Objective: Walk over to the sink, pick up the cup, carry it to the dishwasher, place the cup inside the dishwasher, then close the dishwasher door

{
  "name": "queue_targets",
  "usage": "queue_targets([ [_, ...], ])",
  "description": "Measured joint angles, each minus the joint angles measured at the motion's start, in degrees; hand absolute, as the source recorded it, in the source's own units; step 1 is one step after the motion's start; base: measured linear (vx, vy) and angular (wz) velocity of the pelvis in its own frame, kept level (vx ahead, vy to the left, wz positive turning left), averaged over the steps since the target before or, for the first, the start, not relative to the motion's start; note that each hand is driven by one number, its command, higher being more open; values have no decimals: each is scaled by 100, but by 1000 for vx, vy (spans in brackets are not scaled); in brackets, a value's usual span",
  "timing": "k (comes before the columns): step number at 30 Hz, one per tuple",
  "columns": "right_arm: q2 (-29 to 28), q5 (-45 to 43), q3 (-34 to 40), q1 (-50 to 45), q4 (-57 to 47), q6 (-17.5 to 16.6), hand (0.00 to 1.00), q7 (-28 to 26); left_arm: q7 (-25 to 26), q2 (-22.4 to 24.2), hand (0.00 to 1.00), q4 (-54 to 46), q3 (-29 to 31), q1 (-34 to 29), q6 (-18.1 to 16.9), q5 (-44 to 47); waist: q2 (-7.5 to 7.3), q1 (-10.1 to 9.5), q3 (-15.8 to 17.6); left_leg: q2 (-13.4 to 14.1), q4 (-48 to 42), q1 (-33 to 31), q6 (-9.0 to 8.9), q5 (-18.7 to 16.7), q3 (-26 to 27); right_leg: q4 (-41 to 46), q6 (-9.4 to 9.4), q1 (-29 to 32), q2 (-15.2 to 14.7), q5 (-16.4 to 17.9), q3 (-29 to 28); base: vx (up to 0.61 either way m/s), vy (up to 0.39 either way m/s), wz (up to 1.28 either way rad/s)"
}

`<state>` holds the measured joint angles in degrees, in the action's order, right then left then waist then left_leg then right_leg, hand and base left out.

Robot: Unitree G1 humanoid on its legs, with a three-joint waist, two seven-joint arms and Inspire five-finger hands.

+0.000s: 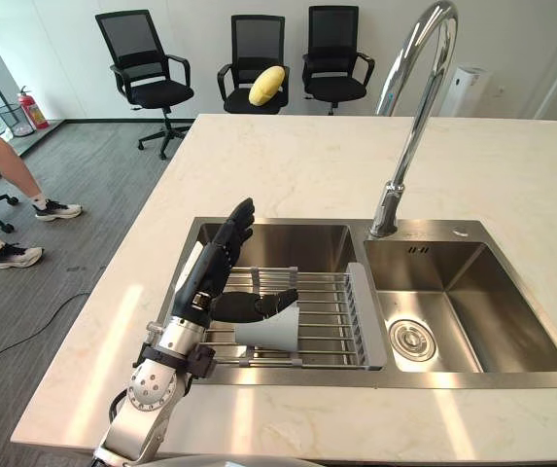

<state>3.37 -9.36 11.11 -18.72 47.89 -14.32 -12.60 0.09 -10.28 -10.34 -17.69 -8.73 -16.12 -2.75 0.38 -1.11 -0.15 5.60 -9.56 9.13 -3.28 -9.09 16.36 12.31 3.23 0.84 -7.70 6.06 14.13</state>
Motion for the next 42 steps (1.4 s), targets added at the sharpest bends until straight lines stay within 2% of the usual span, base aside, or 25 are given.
queue_targets([
  [4, -17, 1, 16, -2, 0, 11, 100, -6, 26, -130, 100, 0, 12, 12, 231, -641, -3, 30, -1, -22, 92, -10, 4, 4, -3, -118, 22, -4, 20, -96, -2, -81, 21, 2],
  [11, -56, 2, 230, -32, 88, 62, 100, -63, 210, -307, 100, 0, 12, 93, 499, -1318, -8, 36, 0, 15, 534, -11, 22, 19, -13, -166, -125, 201, 125, -249, 22, -135, 8, 2],
  [13, -63, 3, 256, -62, 117, 103, 100, -63, 212, -345, 100, 10, 7, 94, 554, -1441, -49, 37, 23, 1, 539, -19, 42, 44, -2, -171, -99, 204, 104, -288, -4, -138, -1, -4],
  [19, -91, 51, 450, -357, 149, 200, 100, -75, 212, -452, 100, 16, -99, 306, 610, -1747, -52, 62, 23, -68, 528, -52, 88, 76, 5, -166, -73, 224, 51, -441, -46, -82, 14, -1],
  [26, -106, 49, 493, -313, 149, 236, 100, -148, 208, -583, 100, 195, -318, 781, 912, -2323, -52, 131, 31, -76, 537, -62, 81, 91, 25, -134, -56, 263, 51, -458, -77, 5, 4, -1],
  [31, -110, 49, 518, -204, 220, 243, 100, -264, 12, -740, 100, 218, -327, 965, 1029, -2399, -52, 191, 46, -92, 540, -74, 81, 92, 30, -119, -50, 292, 54, -454, -89, 4, 3, -1],
  [37, -109, 49, 556, -116, 233, 253, 100, -337, -308, -1088, 100, 609, -654, 1301, 1147, -2677, -26, 242, 66, -108, 611, -41, 84, 118, 30, -126, -49, 288, 53, -452, -96, 0, 0, 0],
  [42, -100, 50, 556, -30, 244, 316, 100, -361, -428, -1358, 100, 759, -725, 1402, 1250, -2640, -33, 309, 209, -115, 754, 53, 73, 199, 15, -159, -51, 234, 66, -453, -67, -2, 2, 2],
])
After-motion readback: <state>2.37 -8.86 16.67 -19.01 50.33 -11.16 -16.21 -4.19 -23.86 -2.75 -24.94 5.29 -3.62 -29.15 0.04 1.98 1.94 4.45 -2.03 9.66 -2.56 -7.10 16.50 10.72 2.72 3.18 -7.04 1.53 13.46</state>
